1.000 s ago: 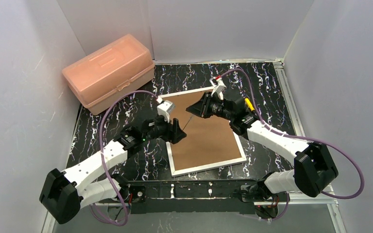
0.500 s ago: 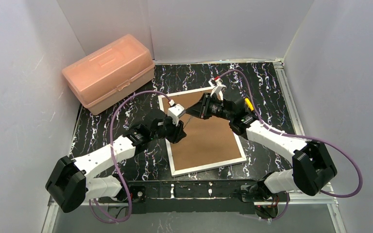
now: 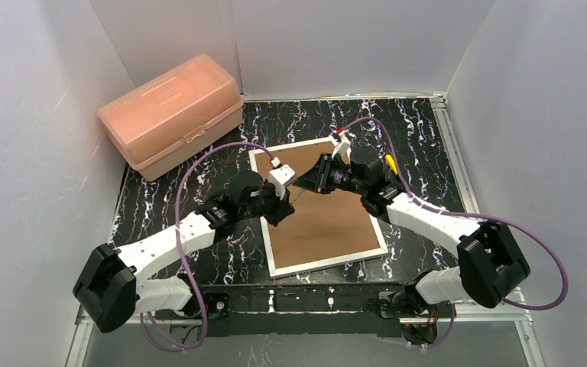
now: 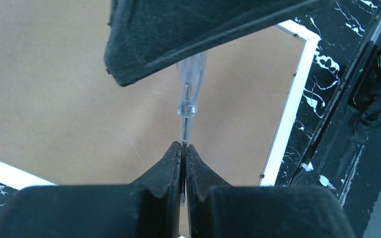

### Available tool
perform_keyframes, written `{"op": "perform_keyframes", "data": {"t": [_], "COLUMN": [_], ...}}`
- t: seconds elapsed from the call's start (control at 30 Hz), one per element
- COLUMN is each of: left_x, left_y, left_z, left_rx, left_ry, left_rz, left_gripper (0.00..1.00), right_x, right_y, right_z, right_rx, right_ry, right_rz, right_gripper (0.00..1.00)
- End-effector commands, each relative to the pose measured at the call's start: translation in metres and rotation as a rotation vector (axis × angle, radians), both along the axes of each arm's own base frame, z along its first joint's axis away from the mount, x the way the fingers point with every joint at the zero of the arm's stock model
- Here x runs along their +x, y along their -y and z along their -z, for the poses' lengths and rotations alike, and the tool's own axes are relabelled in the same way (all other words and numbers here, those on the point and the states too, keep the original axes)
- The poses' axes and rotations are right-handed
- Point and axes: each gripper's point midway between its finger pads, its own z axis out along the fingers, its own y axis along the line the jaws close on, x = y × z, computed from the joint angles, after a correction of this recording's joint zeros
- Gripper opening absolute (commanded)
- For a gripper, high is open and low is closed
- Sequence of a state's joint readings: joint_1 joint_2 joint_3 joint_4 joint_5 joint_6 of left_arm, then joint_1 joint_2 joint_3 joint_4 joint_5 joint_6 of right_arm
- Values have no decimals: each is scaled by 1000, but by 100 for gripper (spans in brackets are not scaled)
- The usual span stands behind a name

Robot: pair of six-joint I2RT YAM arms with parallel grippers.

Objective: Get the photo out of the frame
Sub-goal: Adjust the screwdriver.

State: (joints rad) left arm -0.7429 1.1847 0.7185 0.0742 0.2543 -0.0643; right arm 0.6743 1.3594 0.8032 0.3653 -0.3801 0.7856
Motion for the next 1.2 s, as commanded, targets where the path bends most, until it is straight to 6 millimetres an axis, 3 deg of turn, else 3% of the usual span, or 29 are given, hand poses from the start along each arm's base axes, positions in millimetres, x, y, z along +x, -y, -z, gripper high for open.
{"op": "perform_keyframes", "data": {"t": [0.0,0.1,0.23,0.3,0.43,0.63,0.73,0.93,1.17], "left_x": [6,-4,-22,-29,-48,-55,-56,-56,-59], "left_y": [-5,-14,-16,-16,-10,-2,2,6,12], "left_z": [-12,-3,2,6,13,23,23,27,31], "left_rx": [18,54,48,46,30,46,40,59,75], "left_ry": [119,172,216,223,187,117,110,96,86], "left_rz": [26,88,188,232,345,413,426,434,452], "left_gripper": [0,0,0,0,0,0,0,0,0], "right_x": [-15,-28,-48,-60,-80,-88,-88,-84,-78], "right_y": [3,9,16,20,28,30,29,22,17], "right_z": [9,18,22,25,30,32,35,42,46], "right_rx": [-53,-113,-155,-187,-220,-215,-219,-222,-213], "right_ry": [-28,-53,-67,-91,-147,-174,-194,-242,-265], "right_rz": [-67,-112,-192,-251,-320,-348,-355,-363,-353], "right_gripper": [10,26,62,73,79,87,85,58,44]}}
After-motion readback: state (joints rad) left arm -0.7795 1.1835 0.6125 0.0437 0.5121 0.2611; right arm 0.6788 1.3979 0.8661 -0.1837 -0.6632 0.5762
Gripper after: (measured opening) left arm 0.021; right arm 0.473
